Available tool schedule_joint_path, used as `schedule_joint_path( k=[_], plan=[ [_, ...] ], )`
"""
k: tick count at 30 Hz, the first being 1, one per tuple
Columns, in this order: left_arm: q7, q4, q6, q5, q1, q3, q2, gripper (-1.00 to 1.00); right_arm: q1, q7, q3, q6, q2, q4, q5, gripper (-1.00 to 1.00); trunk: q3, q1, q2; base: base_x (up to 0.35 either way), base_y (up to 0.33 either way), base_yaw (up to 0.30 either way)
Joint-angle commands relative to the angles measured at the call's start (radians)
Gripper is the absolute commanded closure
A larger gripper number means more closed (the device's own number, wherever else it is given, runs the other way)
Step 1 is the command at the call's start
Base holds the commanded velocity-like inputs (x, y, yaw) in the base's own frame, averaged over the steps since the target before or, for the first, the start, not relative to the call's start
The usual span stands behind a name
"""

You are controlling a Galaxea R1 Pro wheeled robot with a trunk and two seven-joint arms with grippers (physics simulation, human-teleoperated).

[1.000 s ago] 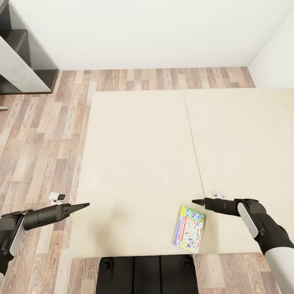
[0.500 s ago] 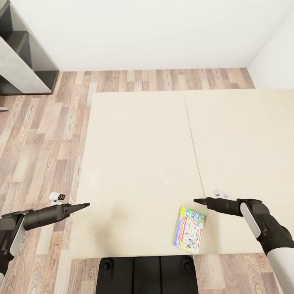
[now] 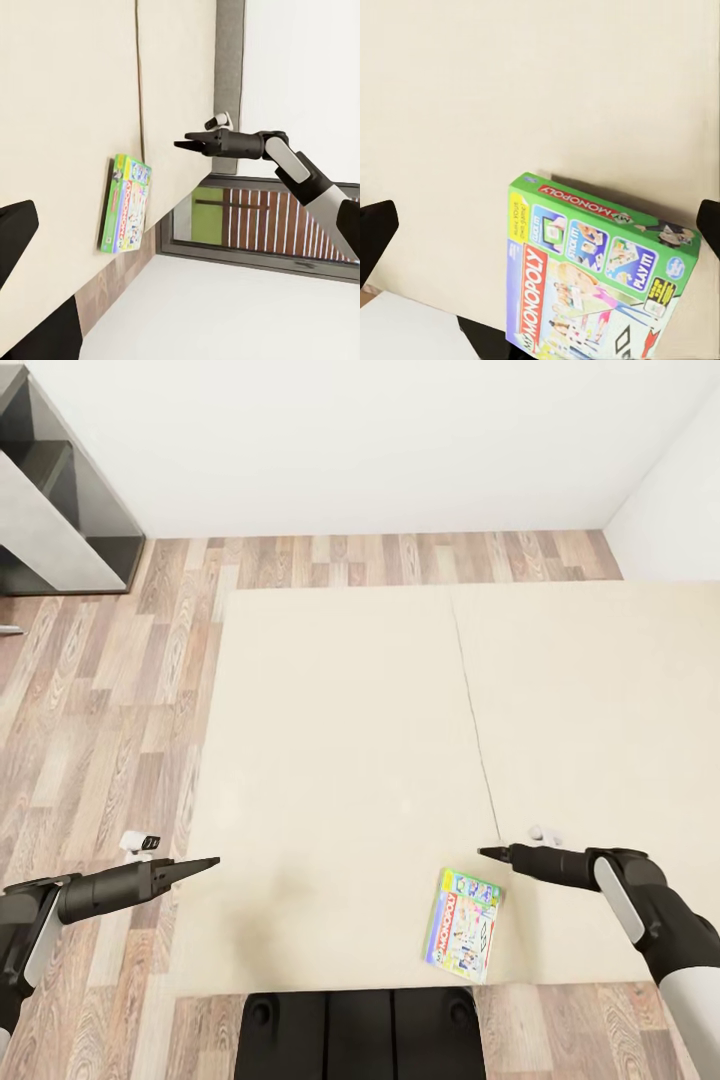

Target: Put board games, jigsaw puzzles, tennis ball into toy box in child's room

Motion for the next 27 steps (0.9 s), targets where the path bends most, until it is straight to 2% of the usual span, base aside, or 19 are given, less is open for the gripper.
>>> schedule_joint_path(
  k=[1, 8, 27],
  plan=[
    [-0.004, 0.0, 0.011, 0.0, 0.0, 0.0, 0.0, -1.0, 0.0, 0.003, -0.002, 0.006, -0.004, 0.002, -0.001, -1.0, -0.001, 0.001, -0.001, 0.0, 0.0, 0.0],
    [-0.004, 0.0, 0.011, 0.0, 0.0, 0.0, 0.0, -1.0, 0.003, 0.004, -0.003, 0.004, -0.02, 0.025, 0.0, -1.0, 0.003, 0.001, -0.001, 0.0, 0.0, 0.0],
    [-0.004, 0.0, 0.011, 0.0, 0.0, 0.0, 0.0, -1.0, 0.006, 0.004, -0.007, -0.016, -0.024, 0.083, 0.001, -1.0, 0.012, 0.001, -0.001, 0.0, 0.0, 0.0]
  ],
)
